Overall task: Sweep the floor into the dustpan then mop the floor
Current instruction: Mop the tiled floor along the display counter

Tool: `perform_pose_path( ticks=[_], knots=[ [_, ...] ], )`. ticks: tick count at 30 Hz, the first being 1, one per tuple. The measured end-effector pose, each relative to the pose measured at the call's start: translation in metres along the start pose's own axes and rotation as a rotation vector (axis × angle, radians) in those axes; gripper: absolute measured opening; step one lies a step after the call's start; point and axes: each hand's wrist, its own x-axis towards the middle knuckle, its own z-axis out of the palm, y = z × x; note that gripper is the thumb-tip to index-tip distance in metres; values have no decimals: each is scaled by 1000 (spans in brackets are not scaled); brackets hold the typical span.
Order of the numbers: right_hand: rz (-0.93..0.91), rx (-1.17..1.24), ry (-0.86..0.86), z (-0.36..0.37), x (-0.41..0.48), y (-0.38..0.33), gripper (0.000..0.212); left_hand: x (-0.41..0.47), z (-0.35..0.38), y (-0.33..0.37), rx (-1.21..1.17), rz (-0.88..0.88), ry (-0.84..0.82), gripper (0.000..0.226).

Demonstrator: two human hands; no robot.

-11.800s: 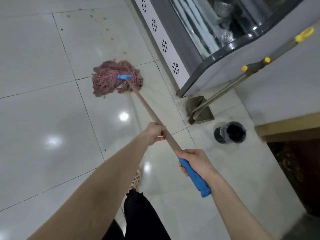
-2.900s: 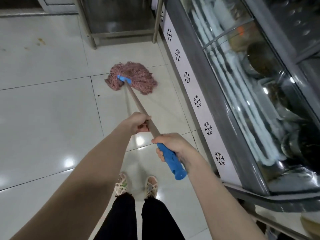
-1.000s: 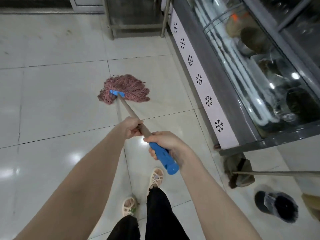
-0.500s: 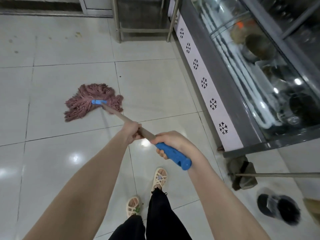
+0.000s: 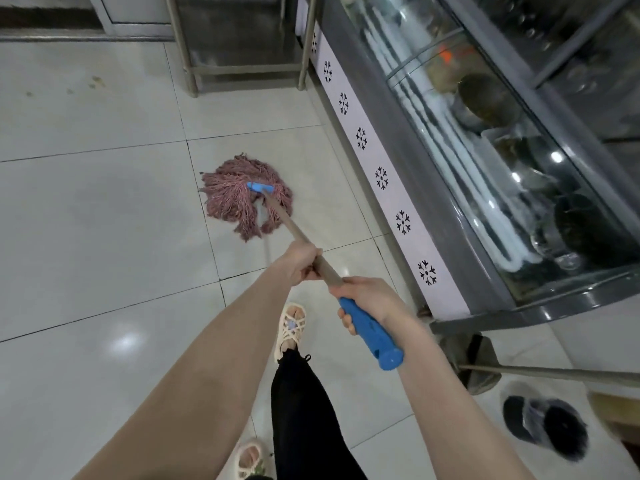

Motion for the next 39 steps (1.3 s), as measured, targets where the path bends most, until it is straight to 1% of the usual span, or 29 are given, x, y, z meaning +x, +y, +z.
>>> perform_pose_path(
  ticks=[1,5,6,9,10,14,20,24,30,32,35,39],
  knots=[
    [-1,4,0,0,15,-15,20,16,-1,14,3,-7,12,7],
    [-2,0,-10,-4,74,-90,27,77,-4,87,7,-14,46,9],
    [-5,19,-14,-5,85,-107,26,89,-4,103,6,-10,59,9],
    [20,50,-54,-12,125,-176,10,128,-4,168,-14,-33,84,8],
    [19,42,-67,-14,137,-196,8,138,-5,187,-24,-35,90,10],
    [16,16,-78,-16,178,-264,6,180,-12,252,-31,-43,115,10],
    [34,4,-97,-10,237,-360,7,245,-30,339,-5,-48,137,16],
    [38,9,-99,1,276,-416,9,287,-48,393,-18,-41,145,15],
    [33,56,-105,40,350,-518,10,356,-95,500,-6,-86,147,17],
    [23,72,-109,48,370,-546,5,374,-104,531,12,-83,136,22],
    [6,92,-92,55,397,-577,5,397,-113,564,24,-58,130,30],
    [25,94,-74,59,417,-590,4,415,-117,578,31,-72,128,34]
  ],
)
